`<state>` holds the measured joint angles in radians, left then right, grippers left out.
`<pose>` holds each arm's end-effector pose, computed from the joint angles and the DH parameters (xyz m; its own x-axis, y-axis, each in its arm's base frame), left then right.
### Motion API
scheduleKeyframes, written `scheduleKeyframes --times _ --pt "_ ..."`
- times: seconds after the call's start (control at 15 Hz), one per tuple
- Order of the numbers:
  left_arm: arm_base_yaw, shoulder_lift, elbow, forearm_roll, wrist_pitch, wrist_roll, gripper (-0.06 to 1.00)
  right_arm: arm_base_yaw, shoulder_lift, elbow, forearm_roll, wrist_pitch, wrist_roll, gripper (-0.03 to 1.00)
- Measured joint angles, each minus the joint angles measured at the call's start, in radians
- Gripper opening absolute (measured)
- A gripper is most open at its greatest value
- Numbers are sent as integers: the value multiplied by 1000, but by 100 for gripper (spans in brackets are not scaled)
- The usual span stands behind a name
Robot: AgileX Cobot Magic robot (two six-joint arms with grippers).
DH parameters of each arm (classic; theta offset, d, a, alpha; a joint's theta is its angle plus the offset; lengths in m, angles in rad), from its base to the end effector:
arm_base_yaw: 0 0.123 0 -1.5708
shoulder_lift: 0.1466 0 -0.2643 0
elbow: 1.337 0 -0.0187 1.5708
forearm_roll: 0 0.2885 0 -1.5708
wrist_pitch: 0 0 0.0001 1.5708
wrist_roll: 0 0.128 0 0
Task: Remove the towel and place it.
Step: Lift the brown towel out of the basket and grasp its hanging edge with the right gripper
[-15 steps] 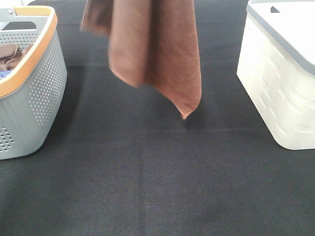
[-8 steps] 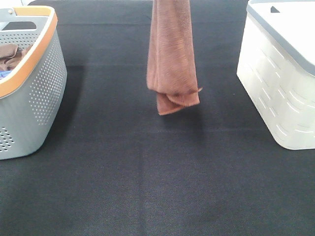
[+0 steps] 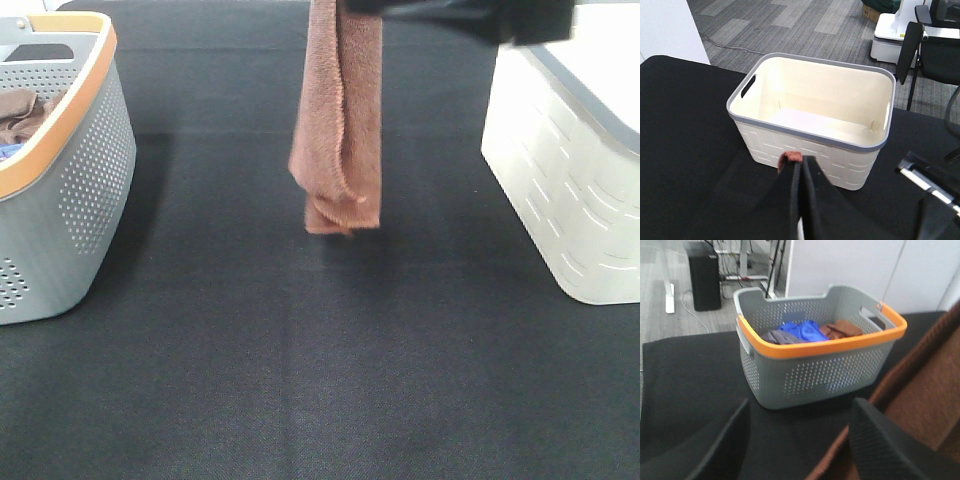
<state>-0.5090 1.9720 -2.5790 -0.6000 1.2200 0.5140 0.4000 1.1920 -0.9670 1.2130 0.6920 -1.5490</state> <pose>0.3552 -0.2760 0.4994 -0.1404 0.3495 -0.9264 0.9034 0.4281 0.0247 0.2660 0.1956 0.3172 -0.0017 -0.3638 -0.9315 -0.8973 0.4118 -0.1592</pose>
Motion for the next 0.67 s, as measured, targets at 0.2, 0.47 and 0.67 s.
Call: scheduleKeyframes --times 0.2,0.47,0.67 --pt "0 0 0 -4 0 -9 0 4 53 0 -62 -40 163 56" --pt "0 0 0 -11 -40 -9 0 4 124 0 -105 4 231 56" --pt "0 0 0 -32 -64 -10 0 4 146 0 -258 -54 278 56"
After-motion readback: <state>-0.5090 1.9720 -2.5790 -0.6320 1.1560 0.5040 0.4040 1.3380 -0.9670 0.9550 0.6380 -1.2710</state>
